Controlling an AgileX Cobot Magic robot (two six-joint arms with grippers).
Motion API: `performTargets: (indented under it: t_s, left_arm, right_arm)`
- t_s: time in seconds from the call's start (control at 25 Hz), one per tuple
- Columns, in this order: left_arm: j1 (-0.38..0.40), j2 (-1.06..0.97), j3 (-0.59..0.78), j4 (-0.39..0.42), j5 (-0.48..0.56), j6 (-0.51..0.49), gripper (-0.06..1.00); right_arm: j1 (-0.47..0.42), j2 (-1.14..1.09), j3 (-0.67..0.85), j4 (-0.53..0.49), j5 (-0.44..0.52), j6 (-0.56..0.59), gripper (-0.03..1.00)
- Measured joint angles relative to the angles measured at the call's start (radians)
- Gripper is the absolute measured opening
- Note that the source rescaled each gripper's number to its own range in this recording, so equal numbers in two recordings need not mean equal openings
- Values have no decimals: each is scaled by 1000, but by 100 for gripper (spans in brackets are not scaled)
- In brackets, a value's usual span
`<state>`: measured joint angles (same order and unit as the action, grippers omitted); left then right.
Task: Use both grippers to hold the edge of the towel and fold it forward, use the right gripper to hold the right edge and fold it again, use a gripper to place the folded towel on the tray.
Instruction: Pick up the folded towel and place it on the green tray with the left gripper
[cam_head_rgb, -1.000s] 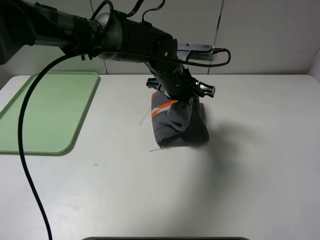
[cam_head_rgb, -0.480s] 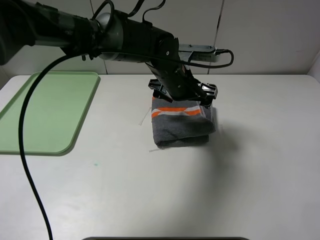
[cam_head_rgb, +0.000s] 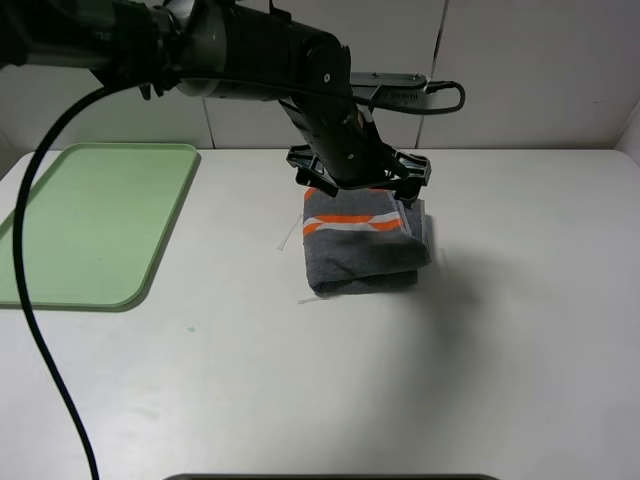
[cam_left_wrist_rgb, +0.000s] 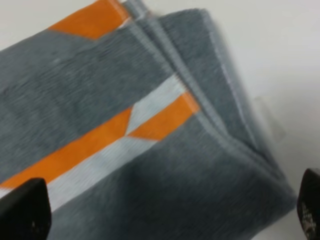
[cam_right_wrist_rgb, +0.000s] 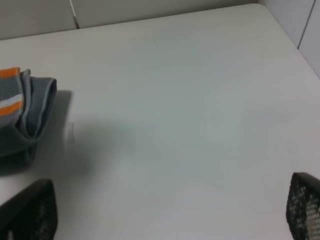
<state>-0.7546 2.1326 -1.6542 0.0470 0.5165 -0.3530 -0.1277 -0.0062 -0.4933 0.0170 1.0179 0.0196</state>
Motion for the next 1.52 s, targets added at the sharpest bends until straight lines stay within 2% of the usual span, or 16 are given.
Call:
performTargets:
  t_s: [0.2,0.32,0.76,1.12,1.36,1.52]
  left_arm:
    - [50,-1,0,27,115,-33,100]
    - [80,-1,3,57,124,-55,100]
    - [109,78,53,26,-4,-63,100]
    - [118,135,53,21,-42,-64,100]
    - [118,167,53,-30,-90,-63,100]
    - [118,176,53,-31,-94,-62,100]
  right_arm:
    - [0,0,0,0,0,0,100]
    - [0,0,0,0,0,0,100]
    - [0,0,0,0,0,0,100]
    - [0,0,0,0,0,0,100]
    - [0,0,0,0,0,0,100]
    - [0,0,0,0,0,0,100]
